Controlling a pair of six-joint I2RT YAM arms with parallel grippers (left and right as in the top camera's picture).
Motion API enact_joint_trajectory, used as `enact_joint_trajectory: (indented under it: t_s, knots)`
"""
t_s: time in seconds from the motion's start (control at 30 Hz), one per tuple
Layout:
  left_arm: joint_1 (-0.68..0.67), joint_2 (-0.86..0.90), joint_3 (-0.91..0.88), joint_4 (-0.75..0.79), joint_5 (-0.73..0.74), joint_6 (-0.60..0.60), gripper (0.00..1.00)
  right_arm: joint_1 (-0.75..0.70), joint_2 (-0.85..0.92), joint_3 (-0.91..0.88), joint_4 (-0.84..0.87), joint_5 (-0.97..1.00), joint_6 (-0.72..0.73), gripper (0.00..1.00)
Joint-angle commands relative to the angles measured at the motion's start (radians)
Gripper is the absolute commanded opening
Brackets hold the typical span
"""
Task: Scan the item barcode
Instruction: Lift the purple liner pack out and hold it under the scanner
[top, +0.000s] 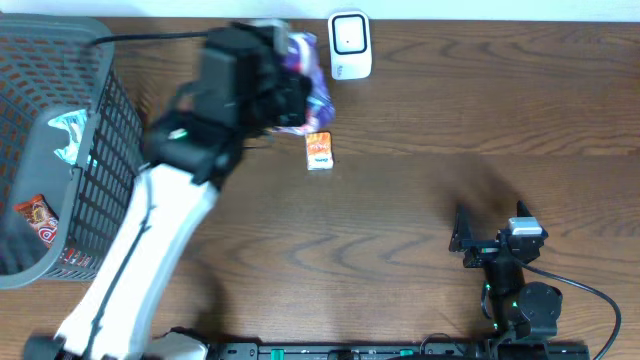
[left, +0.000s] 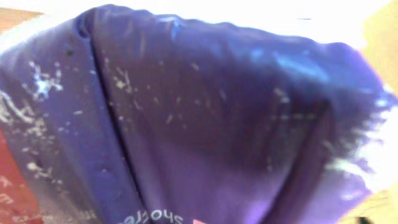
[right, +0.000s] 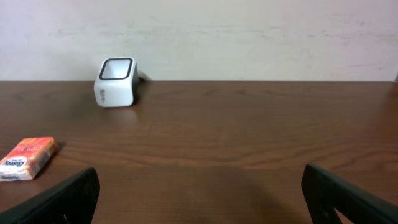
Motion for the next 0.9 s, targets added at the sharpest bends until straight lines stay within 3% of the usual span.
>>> enact_joint_trajectory:
  t_s: [0.0, 0.37, 0.6, 0.67, 0.8, 0.87]
  knots:
    - [-0.063, 0.09, 0.017, 0.029, -0.061, 0.021, 0.07, -0.004, -0.006, -0.001, -0.005, 0.008, 0.01, 0.99]
    - [-0.197, 0.327, 0.017, 0.18, -0.061, 0.019, 0.07, -0.004, -0.006, -0.001, -0.005, 0.008, 0.01, 0.99]
    - [-0.203, 0.406, 0.017, 0.217, -0.143, -0.094, 0.08, -0.004, -0.006, -0.001, -0.005, 0.008, 0.01, 0.99]
    - [-0.204, 0.425, 0.017, 0.216, -0.141, -0.095, 0.15, -0.004, -0.006, -0.001, -0.005, 0.008, 0.01, 0.99]
    - [-0.21, 0.444, 0.014, 0.208, -0.138, -0.113, 0.17, -0.004, -0.006, -0.001, -0.005, 0.008, 0.01, 0.99]
    - [-0.216, 0.444, 0.013, 0.205, -0.133, -0.113, 0.27, -0.004, -0.006, -0.001, -0.005, 0.008, 0.01, 0.99]
